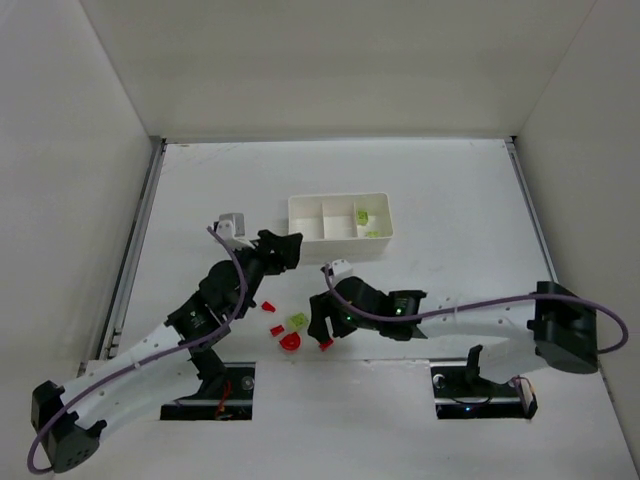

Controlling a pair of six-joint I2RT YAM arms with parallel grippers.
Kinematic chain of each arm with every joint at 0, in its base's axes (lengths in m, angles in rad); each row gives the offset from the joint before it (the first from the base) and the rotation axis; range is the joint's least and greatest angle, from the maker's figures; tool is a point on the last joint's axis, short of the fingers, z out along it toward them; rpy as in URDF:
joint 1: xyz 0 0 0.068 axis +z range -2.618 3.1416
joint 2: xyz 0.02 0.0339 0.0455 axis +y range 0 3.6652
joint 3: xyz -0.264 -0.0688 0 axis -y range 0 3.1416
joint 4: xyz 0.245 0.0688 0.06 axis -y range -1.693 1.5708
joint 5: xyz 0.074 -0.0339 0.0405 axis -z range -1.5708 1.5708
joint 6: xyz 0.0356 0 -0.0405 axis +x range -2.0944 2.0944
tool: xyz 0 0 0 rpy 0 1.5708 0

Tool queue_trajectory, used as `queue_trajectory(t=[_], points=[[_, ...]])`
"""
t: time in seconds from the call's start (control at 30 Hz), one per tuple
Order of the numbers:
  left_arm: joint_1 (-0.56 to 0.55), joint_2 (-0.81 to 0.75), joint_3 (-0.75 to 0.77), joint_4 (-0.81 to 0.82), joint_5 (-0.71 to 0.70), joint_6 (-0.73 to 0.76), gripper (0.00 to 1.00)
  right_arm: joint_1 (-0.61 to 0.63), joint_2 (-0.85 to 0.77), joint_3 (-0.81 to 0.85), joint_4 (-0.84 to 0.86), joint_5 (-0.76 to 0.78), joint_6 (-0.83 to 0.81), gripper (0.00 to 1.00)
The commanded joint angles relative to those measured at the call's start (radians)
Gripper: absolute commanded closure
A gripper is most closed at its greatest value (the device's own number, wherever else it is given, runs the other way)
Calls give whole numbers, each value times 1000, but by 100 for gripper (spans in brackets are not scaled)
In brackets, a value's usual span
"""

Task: Sort the legos into containers by color

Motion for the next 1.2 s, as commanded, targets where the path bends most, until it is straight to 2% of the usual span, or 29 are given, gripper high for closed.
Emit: queue_trajectory(t=[0.0, 0.23, 0.33, 0.63, 0.8, 1.03, 1.17], points=[[-42, -70, -63, -61, -62, -68, 32, 33, 99, 115, 54, 82, -9, 22], [-131, -70, -88, -69, -137, -58, 32, 26, 326, 255, 13, 125, -32, 18], [-151, -102, -89, -78, -180, -30, 32, 18, 372, 270, 13, 129, -29, 18], [-100, -259, -54, -169, -332, 14, 31, 9, 423, 275, 60, 94, -23, 18], [-50, -280, -27, -204, -409, 28, 30, 11, 444, 274, 89, 80, -11, 26], [-30, -254, -27, -183, -375, 30, 30, 4, 443, 274, 88, 94, -20, 42], [-27, -256, -30, -173, -368, 30, 30, -11, 391, 255, 82, 119, -24, 52]])
